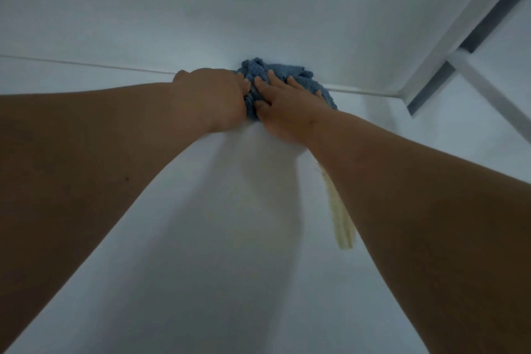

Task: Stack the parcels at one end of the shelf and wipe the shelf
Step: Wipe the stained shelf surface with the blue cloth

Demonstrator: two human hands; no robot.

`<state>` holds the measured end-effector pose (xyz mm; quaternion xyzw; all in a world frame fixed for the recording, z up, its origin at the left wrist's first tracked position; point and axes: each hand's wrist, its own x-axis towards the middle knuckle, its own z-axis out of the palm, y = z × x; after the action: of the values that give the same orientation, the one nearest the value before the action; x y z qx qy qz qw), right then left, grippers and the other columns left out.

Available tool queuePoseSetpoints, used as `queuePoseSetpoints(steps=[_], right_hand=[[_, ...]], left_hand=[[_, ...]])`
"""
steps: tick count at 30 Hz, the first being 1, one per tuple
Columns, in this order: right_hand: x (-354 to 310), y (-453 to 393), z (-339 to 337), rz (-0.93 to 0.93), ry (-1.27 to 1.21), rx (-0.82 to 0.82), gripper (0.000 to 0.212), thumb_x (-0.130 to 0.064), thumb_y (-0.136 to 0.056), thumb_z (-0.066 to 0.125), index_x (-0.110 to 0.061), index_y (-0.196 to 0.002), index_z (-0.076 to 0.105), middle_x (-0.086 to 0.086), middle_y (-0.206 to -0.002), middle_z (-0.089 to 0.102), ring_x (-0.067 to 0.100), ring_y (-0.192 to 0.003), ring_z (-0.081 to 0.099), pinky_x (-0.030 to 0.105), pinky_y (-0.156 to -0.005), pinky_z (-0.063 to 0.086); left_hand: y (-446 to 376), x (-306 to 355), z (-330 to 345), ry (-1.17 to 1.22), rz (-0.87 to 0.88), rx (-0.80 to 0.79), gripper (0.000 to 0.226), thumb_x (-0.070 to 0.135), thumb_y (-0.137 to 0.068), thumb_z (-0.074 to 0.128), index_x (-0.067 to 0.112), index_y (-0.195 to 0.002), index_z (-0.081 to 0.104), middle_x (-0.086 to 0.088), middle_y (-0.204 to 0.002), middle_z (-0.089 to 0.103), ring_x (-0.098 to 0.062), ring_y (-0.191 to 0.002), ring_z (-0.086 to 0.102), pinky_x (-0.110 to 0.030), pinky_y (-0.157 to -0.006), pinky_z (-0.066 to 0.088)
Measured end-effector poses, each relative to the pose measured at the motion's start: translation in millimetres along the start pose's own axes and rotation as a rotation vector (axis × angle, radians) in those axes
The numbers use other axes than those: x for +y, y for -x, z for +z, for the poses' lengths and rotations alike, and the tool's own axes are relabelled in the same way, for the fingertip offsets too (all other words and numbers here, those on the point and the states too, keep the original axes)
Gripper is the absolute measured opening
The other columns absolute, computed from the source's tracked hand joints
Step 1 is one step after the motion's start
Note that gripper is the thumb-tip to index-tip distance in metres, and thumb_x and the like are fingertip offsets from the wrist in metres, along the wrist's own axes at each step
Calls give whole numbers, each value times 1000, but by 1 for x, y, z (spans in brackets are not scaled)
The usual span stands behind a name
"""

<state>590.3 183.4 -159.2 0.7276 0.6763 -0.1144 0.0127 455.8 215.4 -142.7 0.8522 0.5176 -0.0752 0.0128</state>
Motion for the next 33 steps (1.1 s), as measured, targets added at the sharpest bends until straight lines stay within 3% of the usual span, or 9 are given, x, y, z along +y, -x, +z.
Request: queuePoseSetpoints(steps=[12, 17, 21, 26, 31, 33], right_hand=[[109, 28, -2, 153, 8, 71, 55, -43, -101, 21, -35, -154, 8, -7, -163, 0, 22, -151, 1, 53, -120, 6], [131, 45, -4, 266, -16, 96, 55, -50, -99, 22, -43, -152, 10, -8, -163, -4, 25, -151, -3, 52, -121, 3], [133, 58, -1, 366, -104, 129, 53, -55, -98, 26, -48, -150, 16, -1, -163, -11, 27, -150, -7, 48, -122, 1], [121, 56, 0, 395, -50, 98, 55, -47, -98, 24, -41, -152, 15, 4, -164, -3, 31, -150, 0, 51, -121, 7], [90, 65, 1, 297, -67, 101, 55, -34, -99, 28, -27, -153, 20, 7, -163, 8, 31, -148, 9, 49, -120, 14], [77, 71, 2, 250, -81, 98, 56, -32, -98, 30, -24, -153, 21, 7, -163, 9, 30, -149, 9, 49, -120, 14]], left_hand=[[-37, 102, -10, -83, 176, -22, 48, 25, -99, 33, 26, -146, 38, 4, -150, 38, -23, -135, 39, -53, -107, 31], [-49, 128, -13, -93, 225, -57, 46, 26, -97, 36, 27, -142, 43, 6, -147, 42, -20, -132, 41, -49, -108, 27], [-46, 138, -18, -115, 247, -79, 47, 26, -98, 36, 24, -145, 40, 5, -150, 39, -21, -136, 37, -49, -110, 24], [-40, 132, -17, -184, 343, -48, 42, 22, -101, 34, 21, -141, 46, 2, -145, 44, -20, -132, 43, -42, -104, 35], [-23, 111, -17, -81, 335, -11, 32, 29, -99, 38, 23, -124, 59, 1, -120, 58, -19, -101, 52, -36, -86, 39], [-16, 98, -16, -42, 334, -13, 32, 28, -99, 39, 22, -123, 60, -2, -118, 60, -22, -101, 55, -36, -86, 43]])
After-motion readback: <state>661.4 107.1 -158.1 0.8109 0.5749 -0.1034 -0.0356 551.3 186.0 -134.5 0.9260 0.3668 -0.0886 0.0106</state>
